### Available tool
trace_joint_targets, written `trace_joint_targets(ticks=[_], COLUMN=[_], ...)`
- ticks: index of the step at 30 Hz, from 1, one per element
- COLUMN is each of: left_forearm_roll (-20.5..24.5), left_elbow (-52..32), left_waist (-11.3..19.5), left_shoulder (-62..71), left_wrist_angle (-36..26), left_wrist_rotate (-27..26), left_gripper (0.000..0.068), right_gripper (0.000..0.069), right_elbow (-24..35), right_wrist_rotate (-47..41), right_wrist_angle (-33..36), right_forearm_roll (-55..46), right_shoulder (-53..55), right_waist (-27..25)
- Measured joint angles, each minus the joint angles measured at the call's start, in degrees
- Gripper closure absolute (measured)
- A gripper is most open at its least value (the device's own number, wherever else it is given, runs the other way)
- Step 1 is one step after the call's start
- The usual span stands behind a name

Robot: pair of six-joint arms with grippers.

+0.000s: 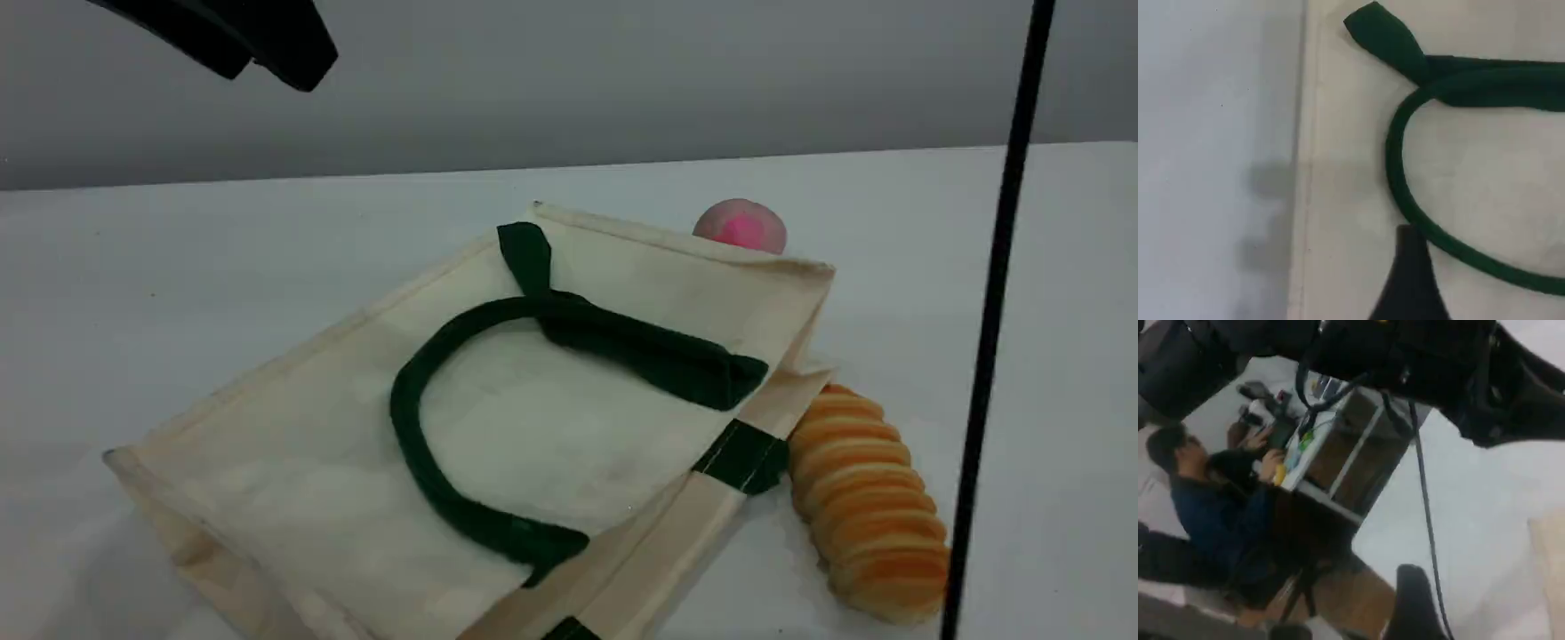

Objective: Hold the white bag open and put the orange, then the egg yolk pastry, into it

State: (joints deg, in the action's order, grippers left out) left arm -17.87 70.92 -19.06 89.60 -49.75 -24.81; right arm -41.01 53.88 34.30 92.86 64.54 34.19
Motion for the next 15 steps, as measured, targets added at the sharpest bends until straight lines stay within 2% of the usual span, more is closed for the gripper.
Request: trace_joint_targets(ticks=[6,10,13,15], left_forearm_roll=[0.58,3.26,4.52,4.92], left_elbow=[0.00,0.00,0.00,0.00], left_waist=[0.00,0.00,0.00,0.00], left_shoulder=[-0.24,-1.33,-2.89,-4.11], left_wrist_angle=[-1.33,-1.62,-2.93,-4.05], left_wrist_rotate=[0.00,0.00,0.00,0.00], left_gripper=[0.0178,0.0178,0.0178,0.0178], right_gripper=[0.0237,0.0237,0.0237,0.0237], right_elbow=[-0.42,-3.22,-5.59,-6.63], right_wrist_rotate=[-6.52,-9.29,-14.46,-18.26], right_wrist_angle=[8.04,11.01,11.20,11.56], right_forearm_roll=[-19.93,-32.95,-42.49,-48.90], right_shoulder=[0.00,-0.53,-2.61,-4.56], right_waist=[-15.62,-25.43,-30.07,-31.00])
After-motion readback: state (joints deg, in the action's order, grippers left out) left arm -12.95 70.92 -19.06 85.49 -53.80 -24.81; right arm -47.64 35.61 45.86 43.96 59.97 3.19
